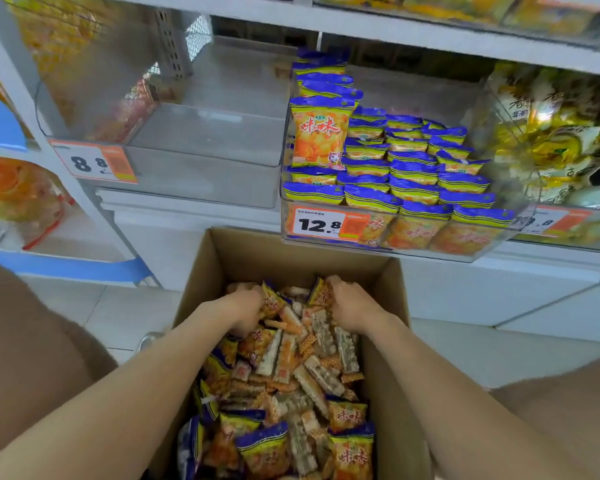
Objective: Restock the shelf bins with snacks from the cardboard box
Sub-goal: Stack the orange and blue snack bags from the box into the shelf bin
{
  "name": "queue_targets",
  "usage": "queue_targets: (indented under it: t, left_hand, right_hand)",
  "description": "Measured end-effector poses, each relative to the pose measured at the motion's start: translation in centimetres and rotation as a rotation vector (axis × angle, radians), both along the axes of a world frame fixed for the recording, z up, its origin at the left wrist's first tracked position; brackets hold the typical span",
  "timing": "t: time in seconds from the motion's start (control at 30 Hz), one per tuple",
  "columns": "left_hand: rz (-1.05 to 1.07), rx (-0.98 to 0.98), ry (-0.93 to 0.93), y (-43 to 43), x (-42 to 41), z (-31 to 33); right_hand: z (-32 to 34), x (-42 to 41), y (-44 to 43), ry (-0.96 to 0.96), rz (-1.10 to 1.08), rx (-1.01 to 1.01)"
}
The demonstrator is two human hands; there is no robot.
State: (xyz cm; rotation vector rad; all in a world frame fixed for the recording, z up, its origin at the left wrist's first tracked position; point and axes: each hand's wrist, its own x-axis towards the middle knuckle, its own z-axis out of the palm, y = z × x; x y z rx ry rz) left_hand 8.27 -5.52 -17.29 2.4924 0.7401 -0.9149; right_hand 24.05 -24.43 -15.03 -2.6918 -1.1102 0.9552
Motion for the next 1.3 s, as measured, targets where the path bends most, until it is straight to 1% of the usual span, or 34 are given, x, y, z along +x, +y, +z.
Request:
queue_targets:
  t: [0.1,0.17,0.33,0.47,0.53,0.6,0.67,0.77,0.83,0.9,0.97,1.07,1.13,1.2,1.3]
  left_hand:
    - [0.017,0.062,-0.098,0.4,-0.5,-0.7]
    - [0.051,0.063,-0.132,0.5,-0.7,-1.0]
    - [0.082,0.046,-0.081,-0.5,-1.2,-1.0]
    - [0.093,-0.068,-0.100,-0.9,-1.3,-0.6]
    - [0.083,-0.070,-0.130,-1.0,-1.4,-0.5]
    - [0.068,-0.032,-0.184,-1.4,-1.5,0.1]
    - [0.063,-0.015,-0.213,-1.8,-1.4,1.2]
    - [0.091,-0.062,-0.286,-2.0,-1.0,3.6]
    - [0.129,-0.120,-0.373,-2.2,-1.0,5.7]
    - [0.125,-0.131,-0.427,-2.3,-1.0,7.6]
    - [0.119,-0.132,-0.460,-2.4,-1.4,9.8]
    - [0.147,-0.189,-0.454,-2.5,-2.1,12.8]
    - [0.190,-0.237,-0.452,-2.8,-2.4,14.8]
    - [0.240,-0.285,-0.481,-3.1,-2.6,16.8]
    - [0.265,-0.312,-0.551,-3.2,-2.9,20.2]
  right_hand:
    - [-2.0,-0.3,-0.2,-0.045,-0.028,0.003]
    - [-2.7,-0.6,-0.1,-0.110,-0.021,0.013]
    - [-3.6,-1.6,0.1,-0.247,0.093,-0.030]
    - [-3.1,-2.0,-0.1,-0.285,0.125,0.055]
    - [-2.1,-1.9,0.0,-0.203,0.069,0.093]
    - [-1.1,-1.8,0.0,-0.041,-0.061,0.151]
    - [0.4,-1.9,-0.1,0.082,-0.132,0.182]
    - [2.5,-2.5,-0.1,0.149,-0.149,0.181]
    - [4.2,-3.1,-0.3,0.184,-0.187,0.221]
    - [5.3,-3.4,-0.4,0.250,-0.250,0.258]
    - [7.1,-3.7,-0.7,0.314,-0.329,0.308]
    - [9.7,-4.7,-1.2,0.387,-0.428,0.380]
    - [11.3,-5.5,-1.5,0.399,-0.493,0.441]
    - [12.6,-6.2,-1.9,0.311,-0.507,0.538]
    - [15.1,-7.0,-2.7,0.165,-0.469,0.700]
